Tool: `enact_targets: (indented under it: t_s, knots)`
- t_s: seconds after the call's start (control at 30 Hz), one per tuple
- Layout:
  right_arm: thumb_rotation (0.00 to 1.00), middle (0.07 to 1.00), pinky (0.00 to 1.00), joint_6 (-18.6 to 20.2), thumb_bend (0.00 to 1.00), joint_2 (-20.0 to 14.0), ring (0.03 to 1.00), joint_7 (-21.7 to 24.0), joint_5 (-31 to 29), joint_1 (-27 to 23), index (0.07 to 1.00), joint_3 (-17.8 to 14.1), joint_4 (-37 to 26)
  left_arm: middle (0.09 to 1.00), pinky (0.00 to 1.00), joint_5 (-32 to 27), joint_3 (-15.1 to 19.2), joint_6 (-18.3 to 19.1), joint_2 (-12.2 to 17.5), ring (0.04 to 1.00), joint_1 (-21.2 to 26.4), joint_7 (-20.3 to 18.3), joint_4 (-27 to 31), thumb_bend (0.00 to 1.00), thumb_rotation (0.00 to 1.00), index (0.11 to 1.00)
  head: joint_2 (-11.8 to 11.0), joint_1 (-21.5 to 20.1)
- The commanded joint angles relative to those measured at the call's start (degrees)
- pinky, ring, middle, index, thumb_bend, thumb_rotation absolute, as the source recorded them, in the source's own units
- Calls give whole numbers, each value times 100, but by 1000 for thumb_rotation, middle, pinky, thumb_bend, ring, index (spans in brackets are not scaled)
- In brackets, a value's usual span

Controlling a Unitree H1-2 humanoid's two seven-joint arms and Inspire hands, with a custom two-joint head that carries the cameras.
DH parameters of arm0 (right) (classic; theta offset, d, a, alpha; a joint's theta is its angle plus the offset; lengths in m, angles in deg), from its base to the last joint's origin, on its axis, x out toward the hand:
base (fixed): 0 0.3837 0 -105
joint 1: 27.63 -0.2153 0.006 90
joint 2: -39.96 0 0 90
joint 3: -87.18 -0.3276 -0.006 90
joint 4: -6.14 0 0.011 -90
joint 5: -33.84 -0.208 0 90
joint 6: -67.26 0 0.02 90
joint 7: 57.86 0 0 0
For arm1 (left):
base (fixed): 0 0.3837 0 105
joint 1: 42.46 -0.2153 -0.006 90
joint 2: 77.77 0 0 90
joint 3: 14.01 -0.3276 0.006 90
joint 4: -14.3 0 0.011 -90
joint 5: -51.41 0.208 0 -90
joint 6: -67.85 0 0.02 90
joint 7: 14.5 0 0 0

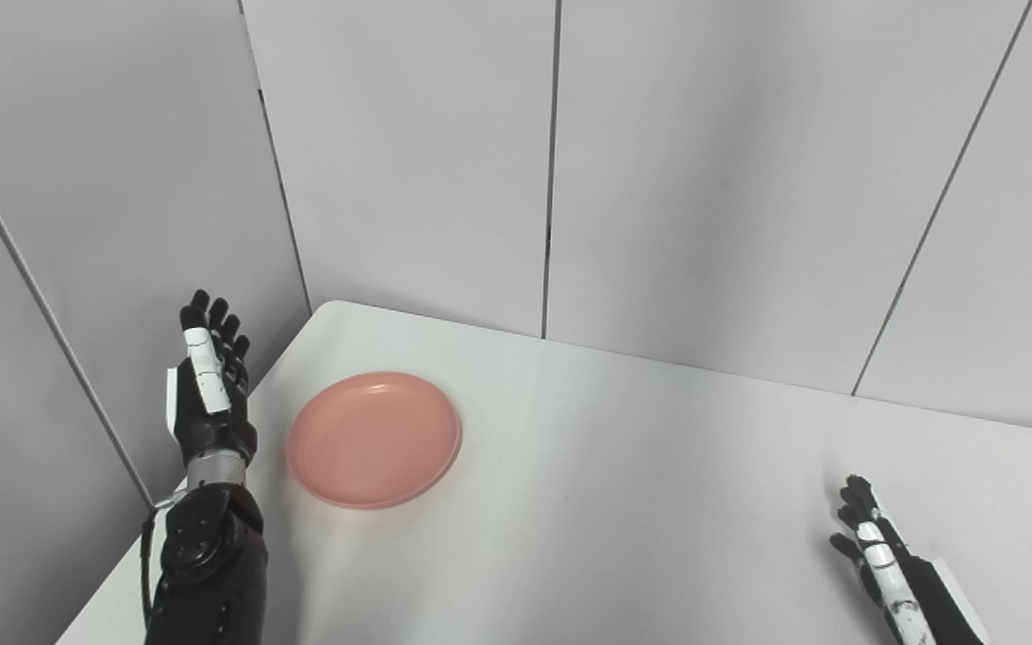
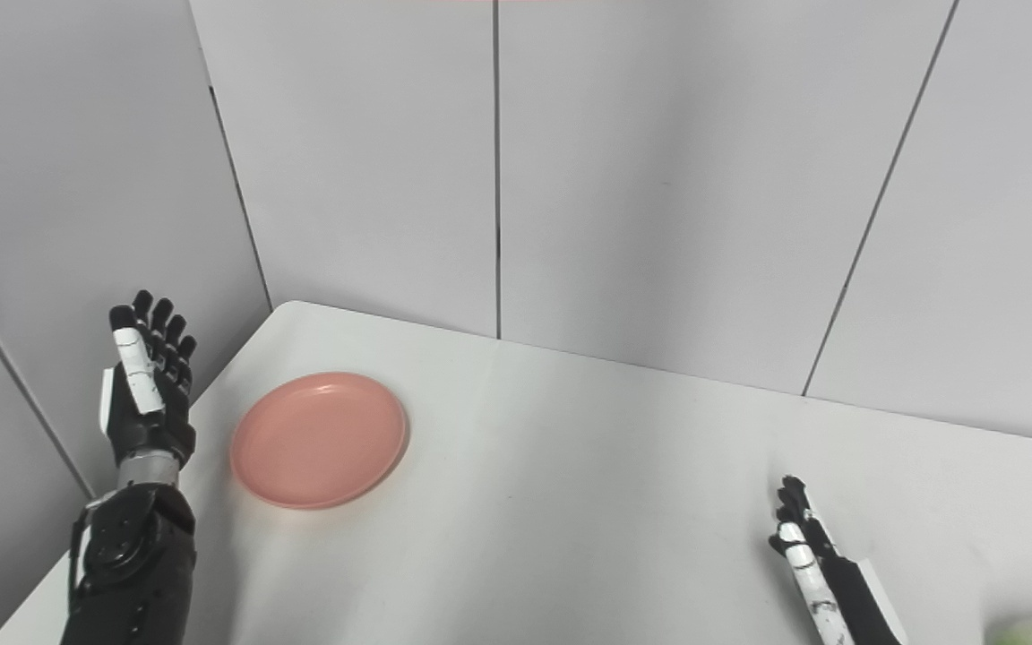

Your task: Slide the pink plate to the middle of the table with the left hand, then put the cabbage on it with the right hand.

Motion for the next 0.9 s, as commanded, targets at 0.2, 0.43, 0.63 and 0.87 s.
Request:
enact_targets:
  t_s: [0.2, 0.43, 0.63, 0.87]
  knots:
    - [1000, 1000, 1000, 120, 225, -97, 1000, 52, -33, -31, 1000, -27, -54, 998, 1000, -102, -8, -179, 206, 997, 303, -73, -362, 883, 1000, 994, 4, 46]
    - [1000, 1000, 1000, 141, 208, -79, 1000, 54, -97, -16, 1000, -39, -89, 1000, 1000, -181, -7, -327, 230, 1000, 366, -192, -787, 854, 1000, 1000, 8, 40]
    - [1000, 1000, 1000, 155, 217, -81, 1000, 55, -96, -21, 1000, -18, -96, 999, 1000, -203, -45, -323, 205, 1000, 434, -153, -1072, 865, 1000, 999, 20, 28]
    - [1000, 1000, 1000, 292, 200, -103, 1000, 18, 66, 14, 1000, 12, -261, 971, 1000, -146, -32, -681, 205, 982, 613, -79, -1831, 842, 986, 966, 45, 3]
